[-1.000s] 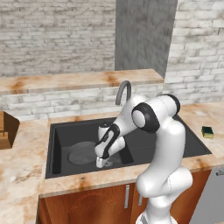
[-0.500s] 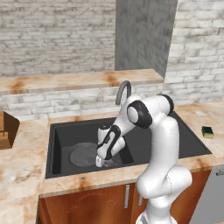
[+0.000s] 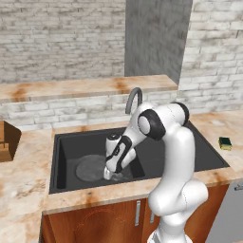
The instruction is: Pick the pan and sponge and place them into the sink. Then turn on the water.
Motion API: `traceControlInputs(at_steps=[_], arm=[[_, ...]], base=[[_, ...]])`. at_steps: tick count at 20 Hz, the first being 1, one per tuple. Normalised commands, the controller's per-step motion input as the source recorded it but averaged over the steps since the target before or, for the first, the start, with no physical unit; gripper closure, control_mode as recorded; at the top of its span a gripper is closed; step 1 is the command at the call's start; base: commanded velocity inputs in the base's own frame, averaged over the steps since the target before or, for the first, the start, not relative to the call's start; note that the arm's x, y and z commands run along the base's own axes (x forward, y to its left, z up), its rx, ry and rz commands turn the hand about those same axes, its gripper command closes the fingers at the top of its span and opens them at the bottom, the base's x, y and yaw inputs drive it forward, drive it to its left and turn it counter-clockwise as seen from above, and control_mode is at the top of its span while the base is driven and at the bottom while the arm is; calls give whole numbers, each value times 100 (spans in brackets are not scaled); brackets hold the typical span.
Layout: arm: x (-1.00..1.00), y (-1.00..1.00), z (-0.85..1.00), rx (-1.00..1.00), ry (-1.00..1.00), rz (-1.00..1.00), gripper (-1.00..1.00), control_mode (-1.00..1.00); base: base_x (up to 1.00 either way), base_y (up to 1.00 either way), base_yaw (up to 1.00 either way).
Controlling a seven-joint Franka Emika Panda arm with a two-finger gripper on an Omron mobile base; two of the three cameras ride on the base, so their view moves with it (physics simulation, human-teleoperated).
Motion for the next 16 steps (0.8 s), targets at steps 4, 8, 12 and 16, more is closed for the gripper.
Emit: traceControlInputs(at_steps=[4,8,12,16], arm=[[-16,-2,93,2,-2,0,-100,-100],[-7,-2,100,0,0,-1,-100,-100],[-5,-14,100,3,0,-5,-100,-100],[-25,-20,100,1,1,-11,-100,-100]], base=[[0,0,0],[0,0,0],[0,0,0],[0,0,0]])
